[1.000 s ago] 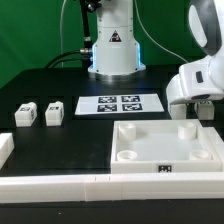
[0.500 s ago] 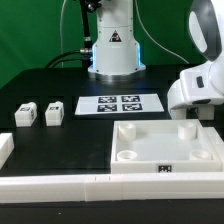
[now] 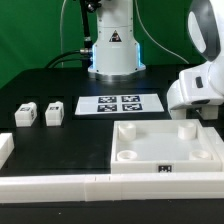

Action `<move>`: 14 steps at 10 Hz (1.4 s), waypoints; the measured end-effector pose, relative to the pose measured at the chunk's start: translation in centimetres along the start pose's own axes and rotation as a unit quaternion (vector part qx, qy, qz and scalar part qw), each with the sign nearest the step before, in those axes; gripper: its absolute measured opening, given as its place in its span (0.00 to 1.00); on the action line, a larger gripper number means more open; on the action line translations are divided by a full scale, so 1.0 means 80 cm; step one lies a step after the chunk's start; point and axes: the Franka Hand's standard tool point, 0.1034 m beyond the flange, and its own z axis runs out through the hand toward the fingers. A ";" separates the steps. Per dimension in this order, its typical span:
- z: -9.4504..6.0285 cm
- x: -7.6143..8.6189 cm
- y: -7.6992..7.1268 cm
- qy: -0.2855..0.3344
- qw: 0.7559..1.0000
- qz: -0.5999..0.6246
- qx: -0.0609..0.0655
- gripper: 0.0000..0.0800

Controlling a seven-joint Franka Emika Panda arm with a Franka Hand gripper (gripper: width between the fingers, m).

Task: Assemble one leg

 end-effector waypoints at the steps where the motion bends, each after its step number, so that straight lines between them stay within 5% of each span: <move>1: 0.000 0.000 0.001 0.000 1.000 0.000 0.001 0.36; 5: -0.017 -0.016 0.013 -0.015 1.000 -0.004 -0.001 0.36; 8: -0.064 -0.056 0.023 -0.041 0.999 -0.002 -0.009 0.36; 12: -0.164 -0.076 0.069 -0.020 1.000 -0.019 0.008 0.36; 14: -0.159 -0.073 0.065 -0.012 1.000 -0.020 0.007 0.36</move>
Offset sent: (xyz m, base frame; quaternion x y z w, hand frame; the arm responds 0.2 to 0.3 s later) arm -0.0033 -0.0213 0.0139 -0.0152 -0.0226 -0.0148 0.9995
